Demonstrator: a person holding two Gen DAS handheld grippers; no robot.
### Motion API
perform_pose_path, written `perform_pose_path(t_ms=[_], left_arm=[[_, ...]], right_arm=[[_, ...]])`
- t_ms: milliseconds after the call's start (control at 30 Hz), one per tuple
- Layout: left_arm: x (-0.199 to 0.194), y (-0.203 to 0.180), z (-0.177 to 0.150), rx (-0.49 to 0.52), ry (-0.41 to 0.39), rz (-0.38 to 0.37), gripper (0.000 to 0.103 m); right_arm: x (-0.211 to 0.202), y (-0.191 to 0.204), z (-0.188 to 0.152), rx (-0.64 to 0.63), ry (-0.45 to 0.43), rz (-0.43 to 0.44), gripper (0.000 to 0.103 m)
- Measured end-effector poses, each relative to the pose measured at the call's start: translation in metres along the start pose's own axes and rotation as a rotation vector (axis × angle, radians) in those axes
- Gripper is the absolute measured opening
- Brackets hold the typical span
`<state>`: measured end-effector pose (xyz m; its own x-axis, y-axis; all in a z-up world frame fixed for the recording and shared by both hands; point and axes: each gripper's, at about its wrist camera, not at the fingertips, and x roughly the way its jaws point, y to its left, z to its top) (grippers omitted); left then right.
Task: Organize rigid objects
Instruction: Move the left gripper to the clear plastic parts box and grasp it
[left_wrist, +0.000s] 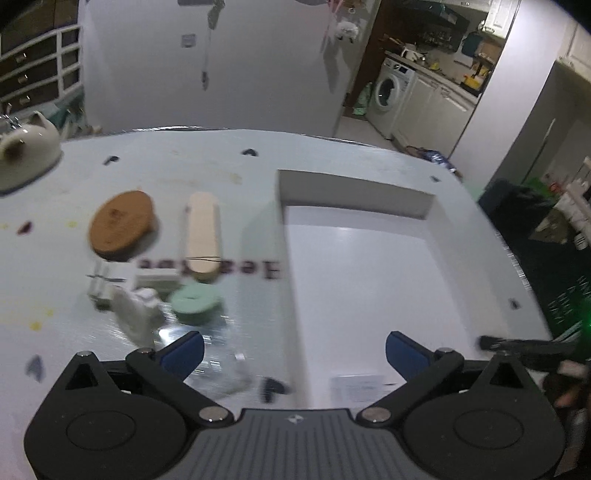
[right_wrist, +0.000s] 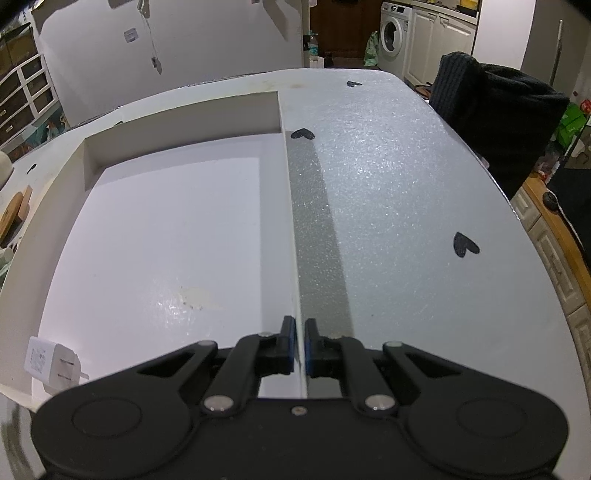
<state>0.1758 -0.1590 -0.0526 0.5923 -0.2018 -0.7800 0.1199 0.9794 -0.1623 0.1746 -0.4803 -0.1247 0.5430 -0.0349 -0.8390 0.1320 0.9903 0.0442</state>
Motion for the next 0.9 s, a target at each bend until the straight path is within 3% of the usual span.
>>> perform_pose_path(t_ms=[300, 433, 600, 767, 900], left_arm=[[0.028, 0.036, -0.013, 0.005, 0.023, 0.106, 0.101], [0.046, 0.05, -0.015, -0.075, 0.071, 0.143, 0.098], [0.065, 0.058, -0.009, -0.148, 0.078, 0.2, 0.095], [0.079, 0.054, -0.007, -0.116, 0.101, 0.178, 0.093], [0.083, 0.05, -0.014, -0.055, 0.099, 0.218, 0.086]], right_arm=[[0.0, 0.0, 0.0, 0.008, 0.003, -0.006, 0.006], [0.0, 0.0, 0.0, 0.012, 0.002, -0.01, 0.007], [0.0, 0.001, 0.0, 0.015, 0.002, -0.013, 0.007], [0.0, 0.001, 0.0, 0.015, 0.002, -0.012, 0.007], [0.0, 0.0, 0.0, 0.02, 0.001, -0.008, 0.007]])
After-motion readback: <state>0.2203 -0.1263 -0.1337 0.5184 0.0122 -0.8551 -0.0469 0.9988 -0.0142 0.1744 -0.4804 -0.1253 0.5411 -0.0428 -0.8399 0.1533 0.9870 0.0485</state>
